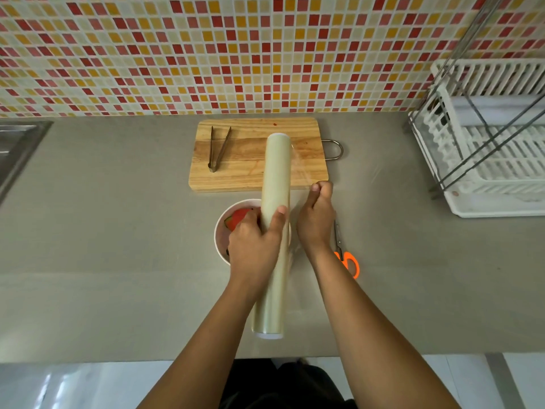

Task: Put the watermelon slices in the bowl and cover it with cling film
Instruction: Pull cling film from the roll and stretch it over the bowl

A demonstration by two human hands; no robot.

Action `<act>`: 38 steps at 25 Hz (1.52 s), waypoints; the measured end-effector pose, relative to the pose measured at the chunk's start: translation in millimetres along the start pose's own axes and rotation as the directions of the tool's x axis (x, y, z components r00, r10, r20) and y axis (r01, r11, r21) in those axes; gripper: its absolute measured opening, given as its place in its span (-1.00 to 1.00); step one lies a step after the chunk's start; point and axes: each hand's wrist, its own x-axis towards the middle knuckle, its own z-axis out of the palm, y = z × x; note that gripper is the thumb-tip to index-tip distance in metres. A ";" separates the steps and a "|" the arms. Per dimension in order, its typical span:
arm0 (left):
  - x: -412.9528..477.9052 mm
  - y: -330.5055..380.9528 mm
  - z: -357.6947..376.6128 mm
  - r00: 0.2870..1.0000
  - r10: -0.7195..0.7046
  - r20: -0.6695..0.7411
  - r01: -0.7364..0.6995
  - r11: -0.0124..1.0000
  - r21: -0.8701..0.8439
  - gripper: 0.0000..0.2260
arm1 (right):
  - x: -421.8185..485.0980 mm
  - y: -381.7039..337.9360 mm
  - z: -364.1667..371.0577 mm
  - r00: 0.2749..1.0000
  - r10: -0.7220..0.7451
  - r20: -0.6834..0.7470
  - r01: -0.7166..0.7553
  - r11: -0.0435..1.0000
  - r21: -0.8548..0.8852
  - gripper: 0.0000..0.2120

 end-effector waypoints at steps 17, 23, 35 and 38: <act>6.2 -16.8 -29.0 0.993 -0.106 0.059 0.110 0.992 -0.064 -0.76 | 11.5 53.5 18.0 0.993 0.064 0.101 -0.064 0.998 -0.008 -0.84; 6.6 -19.6 -34.4 0.968 -0.197 0.158 0.215 0.971 -0.104 -0.47 | 14.7 58.9 20.7 0.990 0.085 0.114 -0.084 0.996 -0.011 -0.84; 5.3 -40.7 -45.5 0.972 -0.223 0.070 0.232 0.957 -0.174 -0.67 | 11.1 60.8 19.7 0.986 0.083 0.145 -0.086 0.996 0.014 -0.85; 5.0 -41.7 -45.6 0.969 -0.233 0.081 0.241 0.964 -0.115 -0.64 | 10.4 59.4 18.8 0.985 0.080 0.153 -0.080 0.997 -0.004 -0.85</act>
